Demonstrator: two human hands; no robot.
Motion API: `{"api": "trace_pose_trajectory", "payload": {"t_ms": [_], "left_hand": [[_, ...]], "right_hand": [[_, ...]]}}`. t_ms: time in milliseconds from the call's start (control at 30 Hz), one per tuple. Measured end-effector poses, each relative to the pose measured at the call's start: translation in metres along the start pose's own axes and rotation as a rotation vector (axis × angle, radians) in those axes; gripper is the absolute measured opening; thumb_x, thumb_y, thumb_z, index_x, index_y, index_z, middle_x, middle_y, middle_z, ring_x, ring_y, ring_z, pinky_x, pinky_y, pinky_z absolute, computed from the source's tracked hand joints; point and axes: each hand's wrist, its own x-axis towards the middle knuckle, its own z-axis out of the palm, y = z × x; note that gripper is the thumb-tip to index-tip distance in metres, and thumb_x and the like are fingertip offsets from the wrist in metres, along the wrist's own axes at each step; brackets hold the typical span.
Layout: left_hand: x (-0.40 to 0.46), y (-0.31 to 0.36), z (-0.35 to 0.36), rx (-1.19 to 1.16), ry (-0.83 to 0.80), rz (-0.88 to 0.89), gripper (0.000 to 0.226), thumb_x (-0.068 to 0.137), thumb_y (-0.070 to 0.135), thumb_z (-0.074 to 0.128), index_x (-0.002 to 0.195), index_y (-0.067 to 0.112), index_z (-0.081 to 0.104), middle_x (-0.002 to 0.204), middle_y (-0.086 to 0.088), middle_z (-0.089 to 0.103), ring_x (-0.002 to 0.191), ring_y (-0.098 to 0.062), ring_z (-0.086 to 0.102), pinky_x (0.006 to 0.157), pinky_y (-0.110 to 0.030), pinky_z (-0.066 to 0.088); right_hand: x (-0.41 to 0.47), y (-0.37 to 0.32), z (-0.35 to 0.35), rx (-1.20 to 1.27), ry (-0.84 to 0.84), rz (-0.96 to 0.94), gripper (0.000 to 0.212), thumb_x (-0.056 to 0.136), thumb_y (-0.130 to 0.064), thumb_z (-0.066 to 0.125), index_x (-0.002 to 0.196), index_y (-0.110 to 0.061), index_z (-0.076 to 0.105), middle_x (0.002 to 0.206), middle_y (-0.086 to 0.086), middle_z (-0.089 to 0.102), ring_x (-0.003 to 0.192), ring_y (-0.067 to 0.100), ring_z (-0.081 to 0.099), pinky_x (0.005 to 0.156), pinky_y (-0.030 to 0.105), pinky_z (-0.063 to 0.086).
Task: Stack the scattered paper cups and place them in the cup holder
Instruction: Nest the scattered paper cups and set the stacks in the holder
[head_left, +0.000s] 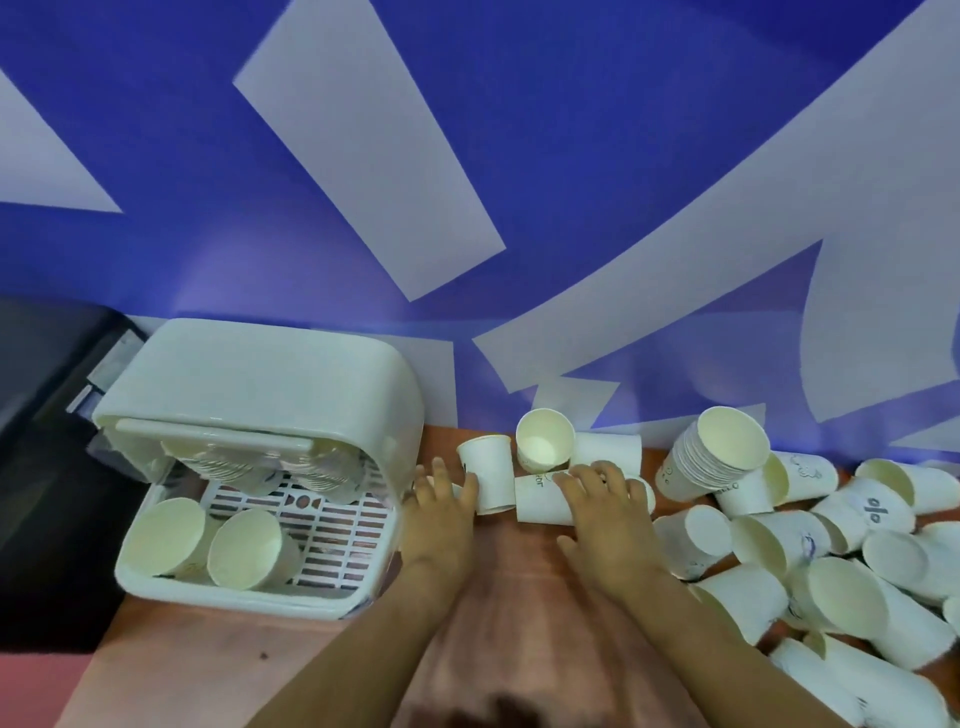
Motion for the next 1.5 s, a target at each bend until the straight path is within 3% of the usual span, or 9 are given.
{"api": "trace_pose_trajectory", "payload": {"t_ms": [167, 300, 400, 567, 767, 900, 1133, 1367, 1500], "left_hand": [[0.008, 0.003, 0.005, 0.048, 0.026, -0.012, 0.058, 0.094, 0.019, 0.043, 0.145, 0.019, 0.016, 0.153, -0.018, 0.012, 0.141, -0.043, 0.012, 0.11, -0.047, 0.026], [0.007, 0.004, 0.018, 0.005, 0.018, -0.01, 0.049, 0.09, 0.019, 0.045, 0.134, 0.019, 0.026, 0.143, -0.016, 0.023, 0.137, -0.045, 0.019, 0.112, -0.047, 0.024], [0.003, 0.003, 0.025, -0.05, 0.021, 0.011, 0.046, 0.09, 0.025, 0.046, 0.132, 0.02, 0.027, 0.14, -0.012, 0.025, 0.129, -0.042, 0.03, 0.107, -0.044, 0.032], [-0.019, 0.002, 0.022, -0.157, 0.04, 0.076, 0.042, 0.096, 0.036, 0.039, 0.134, 0.021, 0.031, 0.138, -0.008, 0.032, 0.117, -0.032, 0.043, 0.094, -0.038, 0.041], [-0.067, -0.004, 0.025, -0.366, -0.015, 0.135, 0.052, 0.091, 0.04, 0.048, 0.136, 0.022, 0.031, 0.142, -0.004, 0.029, 0.12, -0.028, 0.043, 0.092, -0.036, 0.043], [-0.099, -0.008, 0.027, -0.55, 0.029, 0.092, 0.064, 0.083, 0.036, 0.058, 0.139, 0.022, 0.03, 0.144, -0.003, 0.024, 0.124, -0.024, 0.04, 0.094, -0.03, 0.042], [-0.136, -0.025, -0.003, -0.816, 0.226, 0.122, 0.067, 0.076, 0.029, 0.071, 0.134, 0.02, 0.04, 0.135, -0.006, 0.034, 0.122, -0.022, 0.041, 0.097, -0.028, 0.038], [-0.197, -0.052, 0.007, -0.702, 0.212, 0.066, 0.093, 0.067, 0.043, 0.079, 0.143, 0.025, 0.03, 0.123, -0.001, 0.031, 0.12, -0.021, 0.037, 0.102, -0.029, 0.038], [-0.215, -0.082, 0.011, -0.61, 0.168, 0.003, 0.081, 0.067, 0.055, 0.075, 0.133, 0.025, 0.04, 0.118, 0.0, 0.031, 0.116, -0.02, 0.033, 0.098, -0.029, 0.037]], "right_hand": [[0.011, 0.008, 0.02, -0.05, -0.007, -0.014, 0.066, 0.077, -0.029, 0.065, 0.137, -0.024, 0.039, 0.14, 0.0, 0.042, 0.133, 0.027, 0.03, 0.106, 0.044, 0.022], [0.019, 0.011, 0.038, -0.109, 0.092, 0.025, 0.074, 0.035, -0.012, 0.086, 0.105, -0.023, 0.063, 0.102, 0.003, 0.067, 0.104, 0.032, 0.059, 0.095, 0.051, 0.03], [0.017, 0.012, 0.041, -0.121, 0.149, -0.003, 0.076, 0.028, -0.008, 0.083, 0.1, -0.022, 0.064, 0.092, 0.001, 0.068, 0.099, 0.033, 0.063, 0.099, 0.054, 0.022], [0.0, 0.01, 0.039, -0.073, 0.199, -0.039, 0.07, 0.033, -0.014, 0.076, 0.1, -0.025, 0.062, 0.095, -0.002, 0.066, 0.102, 0.029, 0.061, 0.106, 0.056, 0.016], [-0.049, 0.001, 0.028, 0.065, 0.153, -0.019, 0.063, 0.048, -0.038, 0.063, 0.11, -0.027, 0.061, 0.101, -0.001, 0.06, 0.098, 0.026, 0.06, 0.09, 0.044, 0.047], [-0.089, -0.01, 0.021, 0.19, 0.029, 0.024, 0.063, 0.067, -0.041, 0.057, 0.128, -0.029, 0.05, 0.121, 0.002, 0.047, 0.11, 0.023, 0.049, 0.086, 0.032, 0.044], [-0.131, -0.028, -0.006, 0.306, 0.024, 0.094, 0.065, 0.073, -0.05, 0.065, 0.126, -0.021, 0.041, 0.124, 0.0, 0.044, 0.116, 0.021, 0.045, 0.09, 0.031, 0.041], [-0.149, -0.063, 0.001, 0.636, -0.007, 0.092, 0.072, 0.072, -0.039, 0.074, 0.132, -0.025, 0.038, 0.13, -0.006, 0.042, 0.123, 0.017, 0.039, 0.097, 0.027, 0.036], [-0.159, -0.073, 0.011, 0.624, -0.056, 0.082, 0.065, 0.074, -0.045, 0.074, 0.13, -0.03, 0.046, 0.125, -0.008, 0.039, 0.121, 0.015, 0.035, 0.095, 0.023, 0.031]]}}
